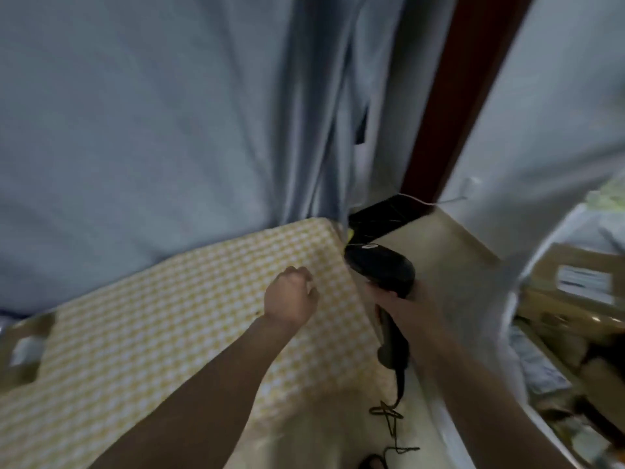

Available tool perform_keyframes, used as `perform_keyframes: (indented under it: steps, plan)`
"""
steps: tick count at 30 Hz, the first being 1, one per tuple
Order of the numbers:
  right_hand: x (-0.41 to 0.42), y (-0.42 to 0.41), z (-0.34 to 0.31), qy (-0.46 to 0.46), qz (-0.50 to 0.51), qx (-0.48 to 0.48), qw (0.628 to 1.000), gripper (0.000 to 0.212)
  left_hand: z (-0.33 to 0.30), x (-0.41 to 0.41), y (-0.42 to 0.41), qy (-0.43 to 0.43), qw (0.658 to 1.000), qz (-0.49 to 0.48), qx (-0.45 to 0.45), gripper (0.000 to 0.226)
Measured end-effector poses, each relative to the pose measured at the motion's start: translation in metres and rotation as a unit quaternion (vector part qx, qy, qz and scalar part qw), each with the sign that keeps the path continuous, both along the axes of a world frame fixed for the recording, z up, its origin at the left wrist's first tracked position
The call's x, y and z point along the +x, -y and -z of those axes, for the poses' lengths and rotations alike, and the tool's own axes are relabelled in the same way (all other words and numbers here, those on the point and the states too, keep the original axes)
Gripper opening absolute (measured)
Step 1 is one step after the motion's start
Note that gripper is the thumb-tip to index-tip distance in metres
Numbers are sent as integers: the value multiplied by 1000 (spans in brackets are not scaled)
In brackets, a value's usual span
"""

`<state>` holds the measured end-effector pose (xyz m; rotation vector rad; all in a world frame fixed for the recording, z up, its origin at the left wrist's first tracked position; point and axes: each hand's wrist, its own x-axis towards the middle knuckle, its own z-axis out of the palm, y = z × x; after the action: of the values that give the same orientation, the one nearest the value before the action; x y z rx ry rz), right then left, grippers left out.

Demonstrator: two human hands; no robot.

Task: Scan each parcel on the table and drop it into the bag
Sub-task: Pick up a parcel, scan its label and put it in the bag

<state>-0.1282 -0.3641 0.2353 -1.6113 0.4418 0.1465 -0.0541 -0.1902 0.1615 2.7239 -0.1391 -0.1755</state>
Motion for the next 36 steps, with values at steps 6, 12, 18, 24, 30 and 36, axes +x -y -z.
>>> perform_keyframes:
  steps: [6, 12, 18, 24, 30, 36]
  plan:
    - [-14, -148, 2, -15, -129, -4, 992, 27, 12, -64, -182, -27, 990, -136, 21, 29]
    - [-39, -288, 2, -22, -211, -12, 977, 26, 29, -148, -342, -60, 968, -242, 35, 30]
    - [-65, -409, 7, -21, -285, -29, 958, 19, 40, -219, -462, -92, 940, -328, 30, 29]
    - [-82, -497, 13, -19, -359, -59, 931, 21, 44, -259, -539, -103, 915, -390, 22, 31]
    - [-79, -562, 25, -34, -383, -44, 922, 17, 53, -266, -587, -105, 902, -418, 15, 31]
    - [-57, -617, 43, -43, -400, -45, 914, 13, 64, -245, -640, -108, 896, -429, 23, 31]
